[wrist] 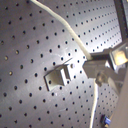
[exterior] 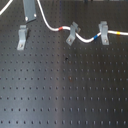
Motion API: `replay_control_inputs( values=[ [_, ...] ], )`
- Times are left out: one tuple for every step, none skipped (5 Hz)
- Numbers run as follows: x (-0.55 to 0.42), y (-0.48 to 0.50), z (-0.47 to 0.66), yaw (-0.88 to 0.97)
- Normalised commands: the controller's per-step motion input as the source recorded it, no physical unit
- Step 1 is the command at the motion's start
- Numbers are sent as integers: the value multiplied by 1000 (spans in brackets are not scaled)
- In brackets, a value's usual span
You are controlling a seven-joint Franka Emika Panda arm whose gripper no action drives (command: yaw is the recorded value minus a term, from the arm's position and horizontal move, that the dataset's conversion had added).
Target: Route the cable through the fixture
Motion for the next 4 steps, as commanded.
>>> replay_control_inputs(
  values=[
    [-55,-23,48,0],
    [-583,24,446,137],
    [-251,310,305,203],
    [-142,444,227,254]
  ],
)
